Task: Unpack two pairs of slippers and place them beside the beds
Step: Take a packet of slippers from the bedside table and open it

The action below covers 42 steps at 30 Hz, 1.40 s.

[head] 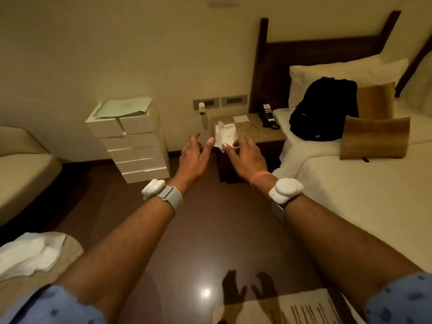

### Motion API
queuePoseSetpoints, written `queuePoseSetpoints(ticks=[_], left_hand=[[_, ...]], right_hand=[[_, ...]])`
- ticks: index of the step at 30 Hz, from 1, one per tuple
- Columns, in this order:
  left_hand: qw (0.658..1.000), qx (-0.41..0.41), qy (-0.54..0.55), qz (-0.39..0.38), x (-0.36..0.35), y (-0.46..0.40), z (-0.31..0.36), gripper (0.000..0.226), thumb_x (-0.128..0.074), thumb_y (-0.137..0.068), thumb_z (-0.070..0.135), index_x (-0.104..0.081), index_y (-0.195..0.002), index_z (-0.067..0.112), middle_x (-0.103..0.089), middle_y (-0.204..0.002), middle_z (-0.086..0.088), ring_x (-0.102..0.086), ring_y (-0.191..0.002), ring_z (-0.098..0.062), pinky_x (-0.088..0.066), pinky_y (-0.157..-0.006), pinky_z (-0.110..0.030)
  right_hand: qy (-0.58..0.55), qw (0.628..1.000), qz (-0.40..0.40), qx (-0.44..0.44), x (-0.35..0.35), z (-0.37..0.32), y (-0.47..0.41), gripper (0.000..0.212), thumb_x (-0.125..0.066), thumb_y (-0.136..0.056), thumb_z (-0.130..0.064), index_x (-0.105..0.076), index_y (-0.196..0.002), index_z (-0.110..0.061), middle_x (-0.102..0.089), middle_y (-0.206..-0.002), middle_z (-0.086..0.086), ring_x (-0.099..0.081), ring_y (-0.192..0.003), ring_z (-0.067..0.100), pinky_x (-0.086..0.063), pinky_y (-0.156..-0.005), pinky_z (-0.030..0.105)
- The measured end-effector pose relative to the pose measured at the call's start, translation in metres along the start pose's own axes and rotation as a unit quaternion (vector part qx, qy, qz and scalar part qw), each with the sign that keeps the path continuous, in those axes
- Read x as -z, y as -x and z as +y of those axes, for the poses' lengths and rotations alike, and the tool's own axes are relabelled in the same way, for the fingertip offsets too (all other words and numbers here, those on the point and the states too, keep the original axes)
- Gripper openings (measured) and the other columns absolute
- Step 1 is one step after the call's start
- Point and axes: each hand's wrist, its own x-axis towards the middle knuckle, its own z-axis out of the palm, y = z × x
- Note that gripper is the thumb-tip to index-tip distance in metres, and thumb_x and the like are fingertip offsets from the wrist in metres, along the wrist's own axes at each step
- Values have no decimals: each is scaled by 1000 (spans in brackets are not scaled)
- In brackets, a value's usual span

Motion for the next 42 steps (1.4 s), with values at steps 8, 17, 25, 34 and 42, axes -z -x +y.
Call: queuePoseSetpoints(ticks=[8,17,25,34,42], left_hand=[[999,16,12,-37,-28,-67,-48,56,-41,-100,49,-45,-134,6,-60,-129,-18,-55,-121,-32,-44,-103,-42],[995,41,-13,-90,-90,-182,-92,54,-41,-99,50,-50,-130,6,-62,-125,-17,-58,-116,-31,-45,-98,-38],[986,74,-14,-146,-135,-266,-137,56,-39,-98,54,-52,-126,8,-63,-125,-15,-59,-115,-29,-47,-98,-41],[968,55,1,-243,-175,-333,-215,39,-40,-99,51,-55,-97,15,-65,-105,-11,-61,-102,-29,-45,-87,-35],[947,18,9,-322,-184,-383,-277,39,-39,-100,49,-50,-80,17,-60,-88,-7,-61,-93,-30,-43,-82,-34]], right_hand=[[3,998,-31,-57,-45,20,-58,56,-41,-89,-65,-55,-112,-16,-53,-117,14,-54,-109,35,-47,-87,42],[-5,992,-64,-107,-110,71,-166,54,-41,-89,-64,-57,-110,-17,-53,-118,15,-54,-109,36,-46,-85,41],[-27,981,-91,-170,-157,96,-250,53,-42,-89,-63,-58,-107,-16,-53,-117,15,-54,-108,37,-45,-85,41],[-12,960,-80,-267,-225,113,-284,52,-44,-91,-60,-56,-113,-14,-53,-119,15,-52,-112,37,-45,-92,42],[-30,927,-19,-372,-294,99,-299,53,-42,-91,-62,-56,-113,-16,-53,-119,13,-53,-112,34,-44,-91,41]])
